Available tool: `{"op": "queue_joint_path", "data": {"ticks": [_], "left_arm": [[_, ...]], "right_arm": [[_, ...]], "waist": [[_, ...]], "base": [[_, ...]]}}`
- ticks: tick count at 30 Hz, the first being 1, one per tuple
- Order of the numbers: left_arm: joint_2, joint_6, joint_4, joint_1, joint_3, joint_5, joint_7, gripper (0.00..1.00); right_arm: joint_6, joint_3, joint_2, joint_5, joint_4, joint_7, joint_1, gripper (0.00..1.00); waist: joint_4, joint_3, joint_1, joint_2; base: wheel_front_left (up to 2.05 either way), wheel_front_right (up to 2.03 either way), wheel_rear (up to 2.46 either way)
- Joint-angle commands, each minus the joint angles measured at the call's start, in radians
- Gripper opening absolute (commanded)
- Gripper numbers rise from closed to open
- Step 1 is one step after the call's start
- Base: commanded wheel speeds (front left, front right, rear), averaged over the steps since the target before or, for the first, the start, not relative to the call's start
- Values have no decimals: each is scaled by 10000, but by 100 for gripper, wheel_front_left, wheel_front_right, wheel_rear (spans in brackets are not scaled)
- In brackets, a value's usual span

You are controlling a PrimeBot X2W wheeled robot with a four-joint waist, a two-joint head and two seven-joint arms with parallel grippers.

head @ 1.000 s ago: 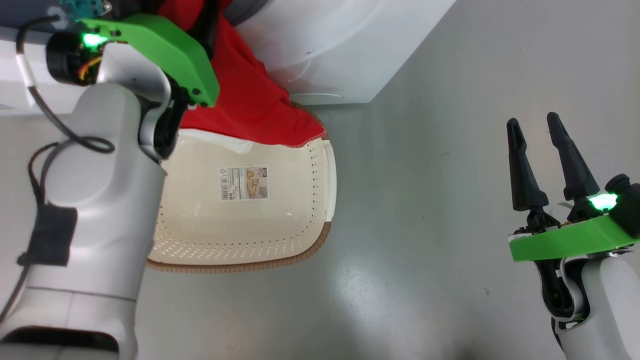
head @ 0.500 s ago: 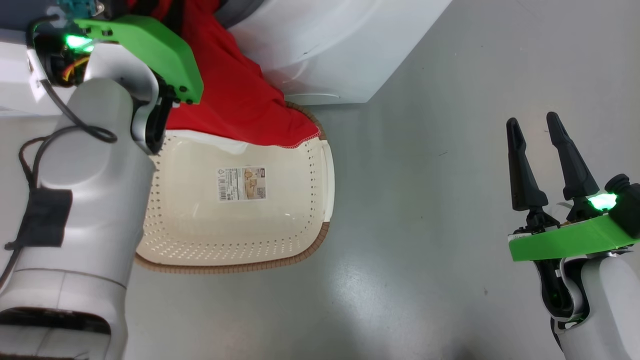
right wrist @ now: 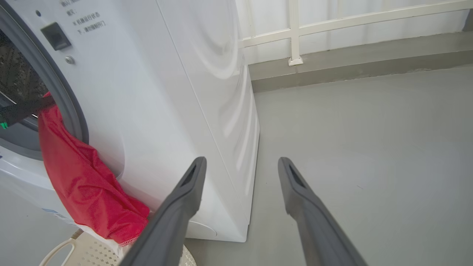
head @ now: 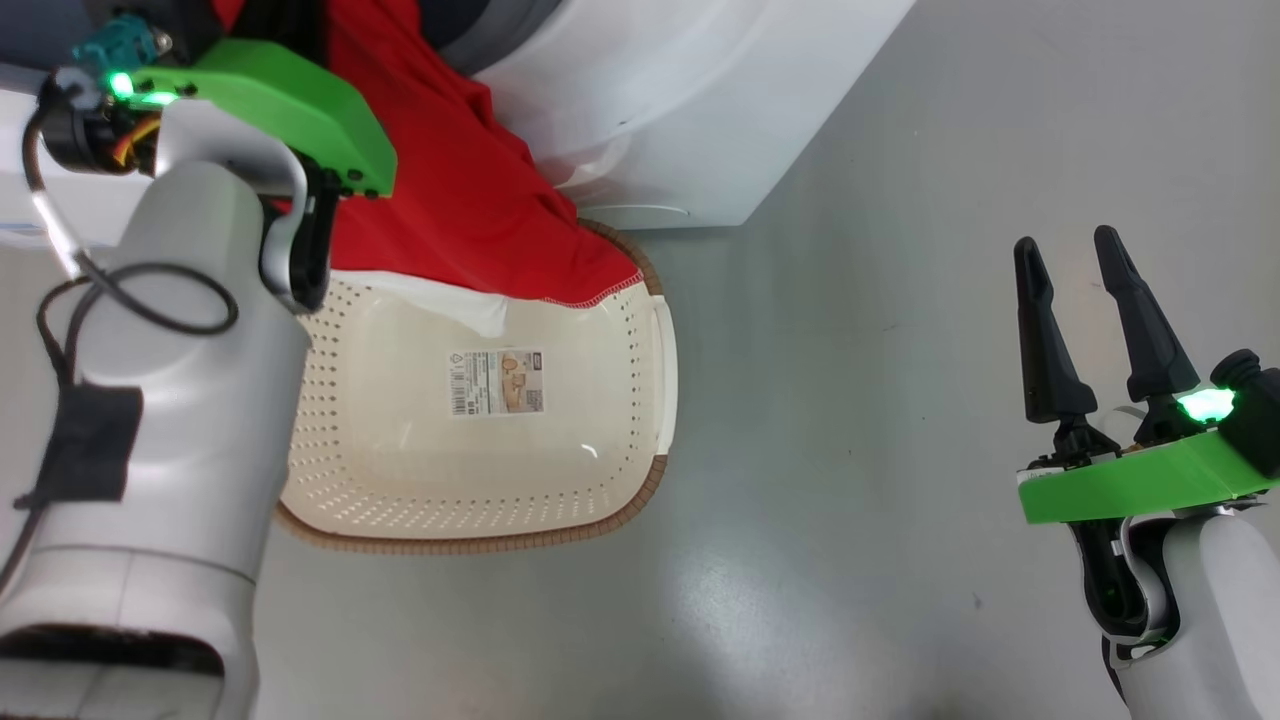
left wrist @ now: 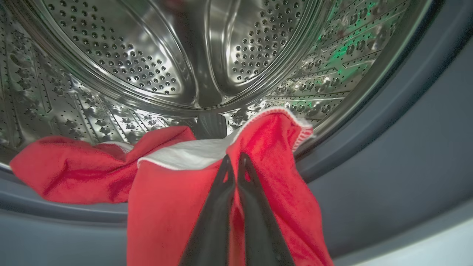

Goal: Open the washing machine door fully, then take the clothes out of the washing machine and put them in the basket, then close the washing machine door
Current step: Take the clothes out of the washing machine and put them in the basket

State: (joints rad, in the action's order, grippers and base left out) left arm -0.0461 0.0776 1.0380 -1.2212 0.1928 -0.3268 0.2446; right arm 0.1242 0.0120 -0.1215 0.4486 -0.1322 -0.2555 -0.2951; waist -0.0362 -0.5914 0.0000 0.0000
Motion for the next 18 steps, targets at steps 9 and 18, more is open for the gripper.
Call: {"op": "queue_joint_path", "data": {"ticks": [9,18], "left_arm": [[-286,-555,-4243,2477,-943,477,169,0],[-81,-685,-7287,5118,-1447,818,171,0]], "right_arm": [[65,228,-83,19,179,-63,349,100],[65,319,-145,55,142,-63,469,100]], "waist": [[217,347,0,0],[253,544,0,0]], "base": [[0,0,0],[0,0,0]]}}
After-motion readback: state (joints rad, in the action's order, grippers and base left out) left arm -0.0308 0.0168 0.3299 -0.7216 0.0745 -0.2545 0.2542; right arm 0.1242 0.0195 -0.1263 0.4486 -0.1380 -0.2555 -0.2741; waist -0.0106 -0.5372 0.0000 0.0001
